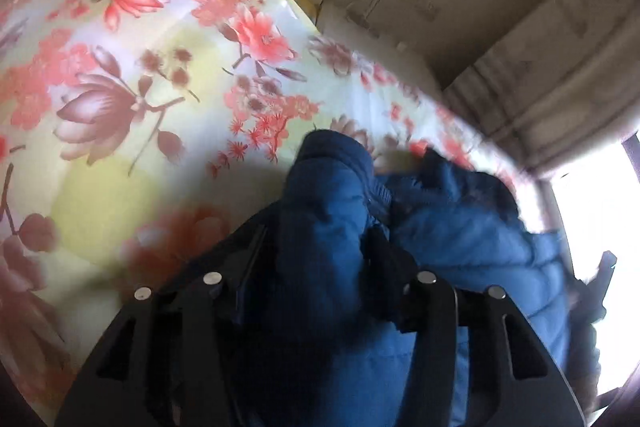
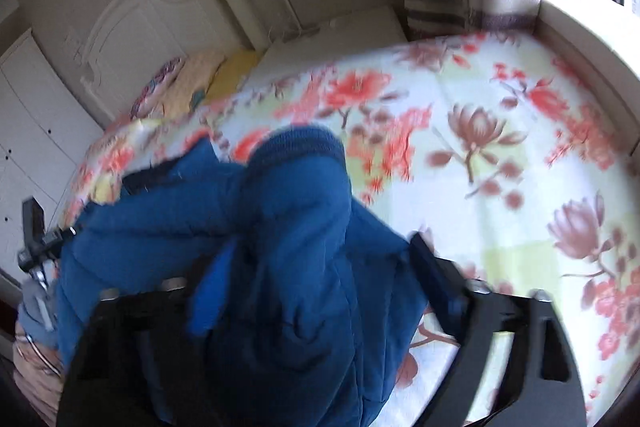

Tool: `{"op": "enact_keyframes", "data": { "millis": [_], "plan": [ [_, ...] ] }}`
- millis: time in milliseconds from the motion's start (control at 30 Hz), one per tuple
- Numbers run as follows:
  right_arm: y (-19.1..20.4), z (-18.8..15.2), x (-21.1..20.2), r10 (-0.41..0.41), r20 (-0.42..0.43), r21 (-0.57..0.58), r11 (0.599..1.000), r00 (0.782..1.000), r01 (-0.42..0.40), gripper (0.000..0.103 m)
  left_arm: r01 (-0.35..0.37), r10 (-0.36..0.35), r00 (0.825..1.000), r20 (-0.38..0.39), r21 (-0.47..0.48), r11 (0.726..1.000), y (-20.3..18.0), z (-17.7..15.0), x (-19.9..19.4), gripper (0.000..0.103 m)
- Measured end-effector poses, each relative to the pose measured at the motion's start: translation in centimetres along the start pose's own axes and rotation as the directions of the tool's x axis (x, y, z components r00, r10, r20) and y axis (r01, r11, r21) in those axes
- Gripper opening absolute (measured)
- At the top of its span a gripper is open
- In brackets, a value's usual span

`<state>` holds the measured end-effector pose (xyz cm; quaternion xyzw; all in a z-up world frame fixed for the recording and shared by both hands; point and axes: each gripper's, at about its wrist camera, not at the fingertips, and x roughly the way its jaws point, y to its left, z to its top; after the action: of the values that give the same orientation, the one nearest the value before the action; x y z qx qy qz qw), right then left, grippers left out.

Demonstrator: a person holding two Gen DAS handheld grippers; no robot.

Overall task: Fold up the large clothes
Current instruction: 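Lift the held hem with both grippers and fold it over toward the collar, then open both grippers to release the folded jacket onto the bed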

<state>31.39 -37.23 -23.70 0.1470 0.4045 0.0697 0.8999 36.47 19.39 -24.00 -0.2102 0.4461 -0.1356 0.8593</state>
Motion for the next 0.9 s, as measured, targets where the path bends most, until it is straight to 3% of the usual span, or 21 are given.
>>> {"op": "enact_keyframes", "data": {
  "millis": [33, 67, 100, 133, 233, 300, 367, 433, 467, 533, 567, 600, 633, 667, 733, 767, 833, 900],
  "plan": [
    [0.5, -0.1, -0.1, 0.014, 0.019, -0.028, 1.0, 1.0, -0.013, 0.057, -0.002, 0.002, 1.0, 0.01, 0.038, 0.999, -0.7, 0.0, -0.2, 0.032],
    [1.5, -0.2, -0.4, 0.022, 0.036, -0.064, 0.998, 0.999, -0.019, 0.033, -0.015, 0.014, 1.0, 0.02, 0.068, 0.998, -1.3, -0.1, -0.3, 0.023],
    [2.8, -0.4, -1.0, 0.013, 0.066, -0.136, 0.991, 0.998, -0.004, 0.019, -0.039, 0.035, 0.999, 0.041, 0.101, 0.994, -2.2, -0.3, -0.7, 0.011],
    [4.1, -0.7, -2.1, -0.003, 0.106, -0.2, 0.98, 0.994, 0.024, 0.015, -0.045, 0.036, 0.997, 0.069, 0.133, 0.99, -3.3, -0.7, -1.6, 0.009],
    [6.9, -0.6, -7.6, 0.058, 0.239, -0.263, 0.965, 0.969, 0.007, 0.01, -0.012, -0.023, 0.982, 0.188, 0.182, 0.983, -6.0, -0.8, -6.6, 0.007],
    [8.1, 0.4, -10.5, 0.057, 0.309, -0.268, 0.963, 0.949, 0.03, 0.01, -0.007, -0.045, 0.968, 0.245, 0.205, 0.979, -7.5, 0.4, -9.1, 0.007],
    [8.8, 2.2, -11.4, 0.039, 0.339, -0.257, 0.965, 0.94, 0.052, 0.01, -0.035, -0.024, 0.961, 0.275, 0.207, 0.978, -8.6, 2.2, -9.7, 0.007],
    [8.6, 3.8, -9.1, -0.02, 0.316, -0.228, 0.969, 0.948, 0.097, 0.01, -0.077, 0.024, 0.966, 0.258, 0.197, 0.977, -8.7, 3.6, -8.2, 0.008],
    [8.2, 4.2, -7.4, -0.039, 0.288, -0.212, 0.972, 0.957, 0.103, 0.011, -0.115, 0.075, 0.973, 0.22, 0.177, 0.977, -8.1, 4.3, -5.7, 0.009],
    [6.8, 4.1, -2.2, -0.094, 0.188, -0.186, 0.974, 0.978, 0.129, 0.012, -0.212, 0.184, 0.969, 0.164, 0.18, 0.96, -6.6, 4.0, -0.7, 0.016],
    [5.6, 3.4, 1.6, -0.161, 0.106, -0.164, 0.97, 0.981, 0.177, 0.017, -0.237, 0.219, 0.968, 0.119, 0.17, 0.956, -5.3, 3.2, 2.0, 0.027],
    [4.4, 2.7, 4.1, -0.183, 0.043, -0.123, 0.975, 0.982, 0.187, 0.024, -0.222, 0.216, 0.975, 0.052, 0.136, 0.966, -4.0, 2.6, 4.0, 0.037],
    [3.3, 2.3, 4.9, -0.141, 0.03, -0.062, 0.988, 0.99, 0.143, 0.024, -0.204, 0.201, 0.979, 0.045, 0.099, 0.974, -3.2, 2.5, 4.2, 0.037],
    [3.2, 2.7, 4.6, -0.14, 0.036, -0.049, 0.989, 0.99, 0.141, 0.025, -0.207, 0.201, 0.976, 0.078, 0.078, 0.975, -2.9, 2.7, 3.4, 0.039],
    [3.4, 2.8, 4.5, -0.155, 0.039, -0.05, 0.986, 0.987, 0.157, 0.052, -0.244, 0.234, 0.961, 0.147, 0.056, 0.968, -2.6, 2.6, 2.2, 0.052],
    [3.2, 2.7, 4.5, -0.151, 0.032, -0.043, 0.987, 0.988, 0.153, 0.068, -0.245, 0.237, 0.962, 0.138, 0.045, 0.969, -2.3, 2.6, 2.3, 0.057],
    [2.4, 2.7, 3.4, -0.102, 0.053, 0.002, 0.995, 0.993, 0.102, 0.07, -0.192, 0.192, 0.971, 0.14, -0.01, 0.981, -1.2, 2.6, 1.8, 0.059],
    [1.0, 2.2, 0.8, -0.038, 0.104, 0.055, 0.998, 0.994, 0.032, 0.071, -0.162, 0.17, 0.963, 0.208, -0.056, 0.985, -0.5, 2.2, -0.5, 0.062]
  ]
}}
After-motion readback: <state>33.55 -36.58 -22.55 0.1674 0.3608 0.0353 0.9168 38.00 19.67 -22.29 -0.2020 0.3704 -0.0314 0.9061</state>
